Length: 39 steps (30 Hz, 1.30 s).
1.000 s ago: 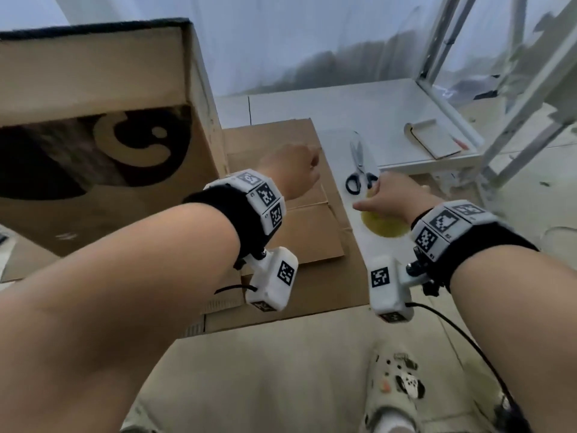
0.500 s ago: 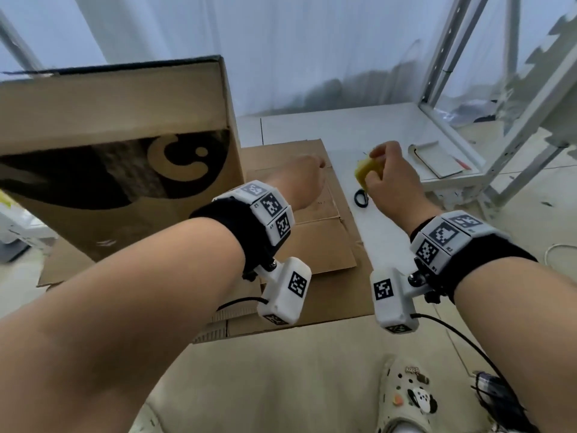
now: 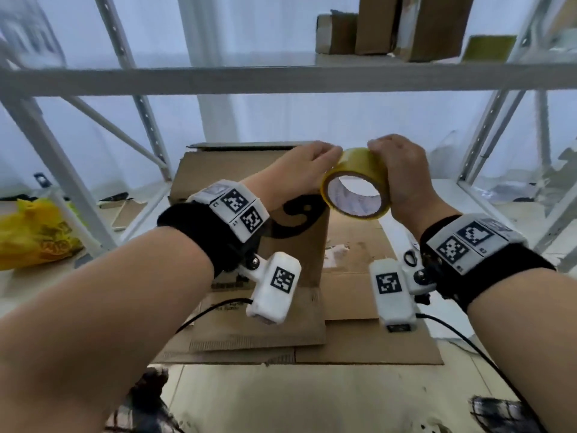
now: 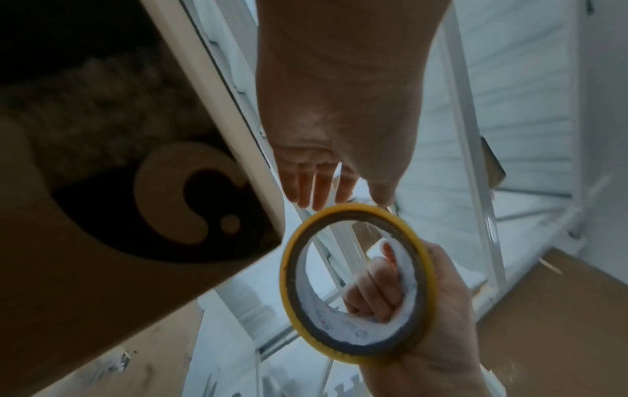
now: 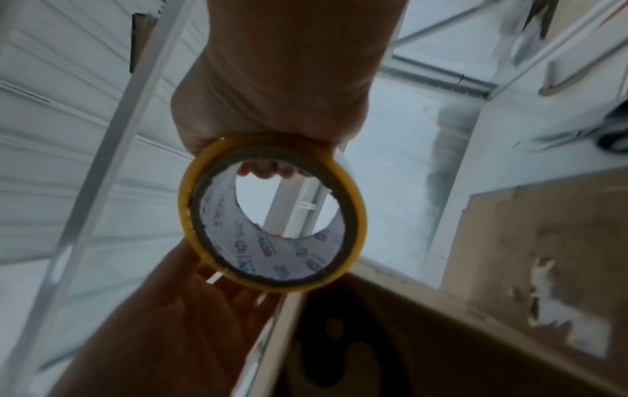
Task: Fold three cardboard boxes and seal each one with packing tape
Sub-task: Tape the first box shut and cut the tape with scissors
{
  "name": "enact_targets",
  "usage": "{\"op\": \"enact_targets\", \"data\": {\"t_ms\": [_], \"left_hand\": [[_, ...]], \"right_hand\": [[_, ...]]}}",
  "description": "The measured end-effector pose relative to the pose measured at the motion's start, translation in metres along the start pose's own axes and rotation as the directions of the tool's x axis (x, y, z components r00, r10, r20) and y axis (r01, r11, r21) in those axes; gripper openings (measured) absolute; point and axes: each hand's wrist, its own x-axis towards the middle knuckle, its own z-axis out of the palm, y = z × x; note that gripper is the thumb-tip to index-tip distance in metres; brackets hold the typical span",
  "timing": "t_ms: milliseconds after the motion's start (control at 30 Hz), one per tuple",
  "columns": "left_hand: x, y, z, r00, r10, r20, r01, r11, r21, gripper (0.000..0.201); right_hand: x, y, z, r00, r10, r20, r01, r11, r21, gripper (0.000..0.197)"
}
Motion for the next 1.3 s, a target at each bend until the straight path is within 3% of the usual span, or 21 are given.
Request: {"op": "enact_targets", "data": {"t_ms": [167, 267, 333, 433, 500, 667, 800, 967, 1000, 1067, 1200, 1300], "left_hand": [[-0.01, -0.013, -0.028, 0.99, -0.117, 0.073, 0.134, 0.936, -0.324, 0.073], [-0.018, -0.021, -0.039, 0.992, -0.098, 0.074, 0.122, 0.875, -0.468, 0.051], [-0.023, -0.023, -0.043, 0.996, -0.073, 0.058, 0.091, 0.892, -0.442, 0.037], [-0.023, -0.018, -0.043, 0.999, -0.046, -0.011, 0.037, 0.907, -0.42, 0.047], [-0.024, -0.013, -0.045, 0.997, -0.035, -0.067, 0.006, 0.918, -0.396, 0.04], [-0.028, -0.011, -0.048, 0.992, -0.058, -0.11, 0.009, 0.916, -0.401, 0.027], [-0.032, -0.015, -0.047, 0.995, -0.039, -0.092, -0.011, 0.872, -0.49, 0.025], [-0.036, -0.021, -0.049, 0.998, 0.011, -0.063, -0.043, 0.834, -0.55, 0.019], [-0.036, -0.021, -0.049, 0.998, 0.017, -0.057, -0.046, 0.828, -0.559, 0.018], [-0.036, -0.02, -0.047, 0.997, 0.019, -0.068, -0.054, 0.836, -0.546, 0.019], [-0.03, -0.017, -0.043, 0.99, -0.032, -0.135, -0.034, 0.889, -0.457, 0.027], [-0.026, -0.019, -0.043, 0.985, -0.023, -0.168, -0.058, 0.886, -0.459, 0.032]], "right_hand": [[0.009, -0.011, 0.03, 0.996, -0.024, 0.09, 0.01, 0.988, 0.156, 0.046], [0.017, -0.007, 0.039, 0.989, 0.08, 0.126, -0.11, 0.962, 0.251, 0.051], [0.018, -0.003, 0.043, 0.979, 0.139, 0.152, -0.178, 0.943, 0.282, 0.052], [0.017, 0.004, 0.053, 0.964, 0.156, 0.216, -0.221, 0.921, 0.322, 0.052], [0.015, 0.005, 0.06, 0.949, 0.157, 0.275, -0.247, 0.91, 0.333, 0.051], [0.01, 0.003, 0.064, 0.946, 0.169, 0.277, -0.259, 0.906, 0.334, 0.032], [0.003, -0.001, 0.066, 0.931, 0.239, 0.277, -0.348, 0.812, 0.469, 0.027], [0.006, 0.0, 0.061, 0.846, 0.392, 0.361, -0.523, 0.48, 0.704, 0.042], [0.005, -0.001, 0.059, 0.844, 0.404, 0.354, -0.524, 0.477, 0.706, 0.041], [0.005, -0.001, 0.056, 0.851, 0.417, 0.32, -0.521, 0.597, 0.61, 0.045], [0.005, -0.001, 0.059, 0.854, 0.374, 0.362, -0.49, 0.811, 0.319, 0.086], [0.003, 0.0, 0.061, 0.878, 0.41, 0.248, -0.472, 0.832, 0.293, 0.059]]}}
